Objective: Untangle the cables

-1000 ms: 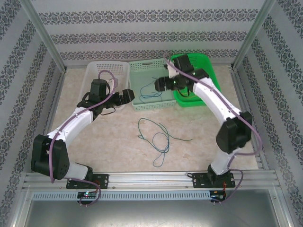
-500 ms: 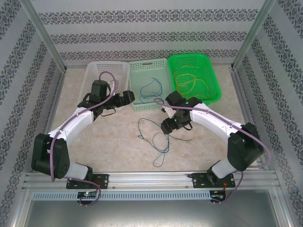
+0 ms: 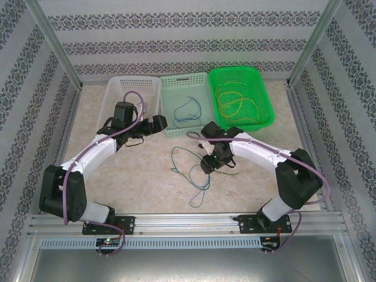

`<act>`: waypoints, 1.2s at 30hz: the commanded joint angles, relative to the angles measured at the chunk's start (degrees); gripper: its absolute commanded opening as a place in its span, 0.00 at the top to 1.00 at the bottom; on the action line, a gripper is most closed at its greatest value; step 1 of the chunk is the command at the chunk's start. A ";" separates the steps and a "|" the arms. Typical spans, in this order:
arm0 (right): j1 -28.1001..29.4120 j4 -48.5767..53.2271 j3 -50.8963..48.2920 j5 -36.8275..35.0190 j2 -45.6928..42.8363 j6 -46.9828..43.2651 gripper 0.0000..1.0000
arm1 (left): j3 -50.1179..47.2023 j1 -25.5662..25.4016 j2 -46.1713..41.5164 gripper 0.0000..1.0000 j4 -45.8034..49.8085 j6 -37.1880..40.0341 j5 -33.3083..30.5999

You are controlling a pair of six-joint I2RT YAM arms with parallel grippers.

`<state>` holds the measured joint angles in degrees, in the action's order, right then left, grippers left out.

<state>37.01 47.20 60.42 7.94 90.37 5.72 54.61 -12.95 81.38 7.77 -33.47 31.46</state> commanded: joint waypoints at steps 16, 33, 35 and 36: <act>1.30 -1.49 1.67 -4.27 7.73 -0.75 0.78 | -0.68 1.09 -0.51 0.00 1.43 -0.99 0.09; 0.71 0.52 8.00 -4.18 -10.21 -1.51 0.99 | 0.08 1.27 -0.50 0.00 -0.36 -1.99 1.41; 0.25 -1.04 8.77 -2.69 -11.91 -1.39 1.00 | -0.16 1.29 -1.48 0.00 -0.89 -2.18 1.26; -0.03 -1.65 9.36 -2.28 -12.51 -1.11 1.00 | -0.37 1.33 -2.09 0.00 -1.23 -2.14 0.81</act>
<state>37.60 46.72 67.35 4.51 80.40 5.34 54.33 -12.25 81.28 7.73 -35.00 31.46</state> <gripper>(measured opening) 0.080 0.996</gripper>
